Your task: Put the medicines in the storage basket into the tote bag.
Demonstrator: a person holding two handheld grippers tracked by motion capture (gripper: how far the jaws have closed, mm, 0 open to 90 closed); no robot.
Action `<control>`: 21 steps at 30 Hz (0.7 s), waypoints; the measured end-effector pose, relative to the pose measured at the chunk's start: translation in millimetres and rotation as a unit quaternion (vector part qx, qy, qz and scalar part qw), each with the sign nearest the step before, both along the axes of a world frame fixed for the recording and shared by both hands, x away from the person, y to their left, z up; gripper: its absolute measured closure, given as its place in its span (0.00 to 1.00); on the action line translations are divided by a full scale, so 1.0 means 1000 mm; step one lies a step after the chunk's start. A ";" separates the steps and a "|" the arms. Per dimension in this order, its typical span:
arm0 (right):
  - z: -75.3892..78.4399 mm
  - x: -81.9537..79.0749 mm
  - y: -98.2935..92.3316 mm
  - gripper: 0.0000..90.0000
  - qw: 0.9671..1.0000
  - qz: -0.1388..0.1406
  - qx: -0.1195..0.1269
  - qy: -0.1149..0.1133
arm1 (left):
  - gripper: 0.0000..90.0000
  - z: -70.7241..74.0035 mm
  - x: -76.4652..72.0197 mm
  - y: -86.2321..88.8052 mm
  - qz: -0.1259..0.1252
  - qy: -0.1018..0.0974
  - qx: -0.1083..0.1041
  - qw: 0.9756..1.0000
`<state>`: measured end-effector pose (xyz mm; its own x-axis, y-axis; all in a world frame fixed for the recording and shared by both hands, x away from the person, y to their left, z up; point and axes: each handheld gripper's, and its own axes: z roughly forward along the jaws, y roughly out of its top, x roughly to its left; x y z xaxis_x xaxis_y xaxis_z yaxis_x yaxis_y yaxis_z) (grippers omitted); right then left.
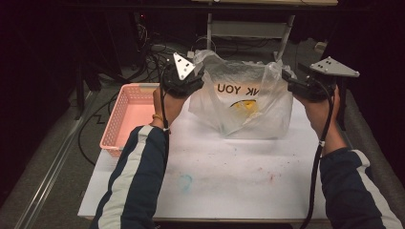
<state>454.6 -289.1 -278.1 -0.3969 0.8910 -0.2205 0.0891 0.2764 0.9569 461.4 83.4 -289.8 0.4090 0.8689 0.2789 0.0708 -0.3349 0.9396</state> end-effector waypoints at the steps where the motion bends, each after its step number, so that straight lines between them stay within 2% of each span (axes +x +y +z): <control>1: -0.001 -0.003 0.001 0.45 1.000 0.001 -0.004 0.000 | 0.33 0.001 -0.003 0.002 -0.006 -0.001 0.004 1.000; 3: -0.004 -0.006 0.003 0.43 1.000 0.011 -0.013 0.008 | 0.30 0.004 -0.008 0.007 -0.012 -0.005 0.008 1.000; 6: -0.007 -0.009 0.007 0.42 0.999 0.014 -0.027 0.009 | 0.28 0.007 -0.017 0.016 -0.024 -0.005 0.000 1.000; 9: -0.010 -0.012 0.006 0.41 1.000 0.019 -0.022 0.011 | 0.24 0.006 -0.027 0.020 -0.037 -0.005 0.013 0.999; 12: -0.015 -0.017 0.005 0.40 1.000 0.022 -0.022 0.007 | 0.24 0.001 -0.037 0.023 -0.048 -0.007 0.021 0.999; 21: -0.028 -0.033 0.004 0.36 0.999 0.036 -0.016 0.001 | 0.21 -0.026 -0.061 0.026 -0.080 0.004 0.025 0.996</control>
<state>421.7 -285.5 -305.6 -0.4596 0.8526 -0.2486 0.0689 0.3133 0.9472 400.5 109.3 -315.4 0.5440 0.7768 0.3172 0.0192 -0.3894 0.9209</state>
